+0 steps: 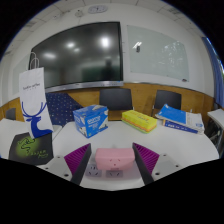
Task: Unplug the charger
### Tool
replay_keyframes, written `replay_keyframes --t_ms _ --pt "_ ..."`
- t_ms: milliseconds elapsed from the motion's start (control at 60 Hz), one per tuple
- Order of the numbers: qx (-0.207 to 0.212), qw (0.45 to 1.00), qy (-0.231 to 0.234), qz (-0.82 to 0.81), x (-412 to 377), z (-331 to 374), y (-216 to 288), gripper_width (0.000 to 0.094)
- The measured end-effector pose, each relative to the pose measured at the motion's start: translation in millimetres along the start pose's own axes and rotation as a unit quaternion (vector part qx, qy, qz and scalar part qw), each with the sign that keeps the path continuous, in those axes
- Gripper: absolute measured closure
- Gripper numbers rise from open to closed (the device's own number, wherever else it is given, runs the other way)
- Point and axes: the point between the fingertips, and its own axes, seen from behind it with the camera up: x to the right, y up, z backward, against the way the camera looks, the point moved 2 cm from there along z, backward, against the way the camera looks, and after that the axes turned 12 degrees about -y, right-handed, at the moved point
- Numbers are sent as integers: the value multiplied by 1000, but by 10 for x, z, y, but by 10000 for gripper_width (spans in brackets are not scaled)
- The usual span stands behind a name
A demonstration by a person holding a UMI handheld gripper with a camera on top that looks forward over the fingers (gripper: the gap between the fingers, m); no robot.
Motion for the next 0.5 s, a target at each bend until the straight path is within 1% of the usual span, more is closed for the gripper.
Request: replay_keyframes --t_ms 100,133,167,183,250,283,350,367,383,417,433,450,500 --pt "-5 1000 -3 1 -14 -28 -6 71" --pt "-11 1000 -2 2 -23 -37 -24 210" --pt "-4 1000 -19 8 69 -64 8 350" --pt "-7 1000 -15 8 34 -44 5 364" --pt "-14 1000 -8 7 31 -65 31 383" --pt "-12 1000 0 -8 36 -44 149 383" --pt "69 997 -13 -24 245 106 903 381" --pt "83 996 -17 -30 311 143 1086 382" --pt "89 995 -17 -36 376 176 1231 386" --pt "80 995 -12 -54 497 230 1463 389" --pt "72 995 -10 -67 528 128 1463 386" --pt "57 996 -11 -72 612 213 1598 388" --pt "29 997 -22 -73 852 225 1638 385"
